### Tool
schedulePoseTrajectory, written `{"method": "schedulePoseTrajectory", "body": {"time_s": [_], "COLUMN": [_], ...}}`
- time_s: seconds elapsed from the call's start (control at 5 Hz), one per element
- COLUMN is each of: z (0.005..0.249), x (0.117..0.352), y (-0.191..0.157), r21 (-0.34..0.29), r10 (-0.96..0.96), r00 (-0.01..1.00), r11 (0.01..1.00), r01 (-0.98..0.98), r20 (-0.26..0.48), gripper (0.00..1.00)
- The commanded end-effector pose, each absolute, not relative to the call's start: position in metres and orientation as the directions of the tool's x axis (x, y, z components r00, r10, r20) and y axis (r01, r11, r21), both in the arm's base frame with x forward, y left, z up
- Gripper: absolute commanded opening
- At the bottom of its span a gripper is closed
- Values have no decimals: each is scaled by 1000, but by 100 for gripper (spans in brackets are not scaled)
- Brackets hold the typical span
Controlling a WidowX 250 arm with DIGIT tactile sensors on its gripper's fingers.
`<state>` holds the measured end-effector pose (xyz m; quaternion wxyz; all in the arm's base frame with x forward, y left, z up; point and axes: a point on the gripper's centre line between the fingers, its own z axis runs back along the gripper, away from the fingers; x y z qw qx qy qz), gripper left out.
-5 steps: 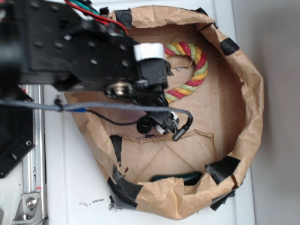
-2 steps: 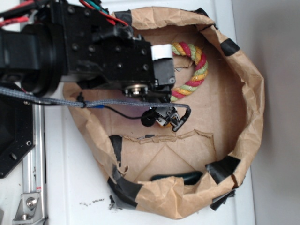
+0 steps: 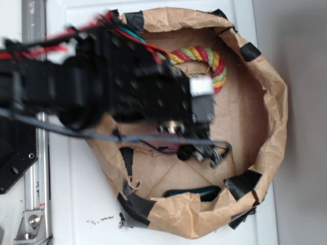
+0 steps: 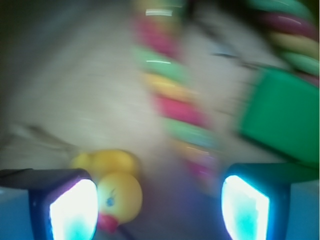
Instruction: Grab the yellow duck.
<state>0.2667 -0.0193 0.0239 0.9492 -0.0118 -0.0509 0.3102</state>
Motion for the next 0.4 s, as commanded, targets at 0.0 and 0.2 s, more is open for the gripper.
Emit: {"method": "schedulePoseTrajectory", "body": {"time_s": [0.0, 0.2], "z": [19, 21], "x": [275, 281], "y": [-25, -26], "r21": [-44, -47], "r10": [573, 564], "r00": [816, 820], "r11": [820, 825], "r01": [-571, -562], "r20": [82, 99], "gripper": [100, 100]}}
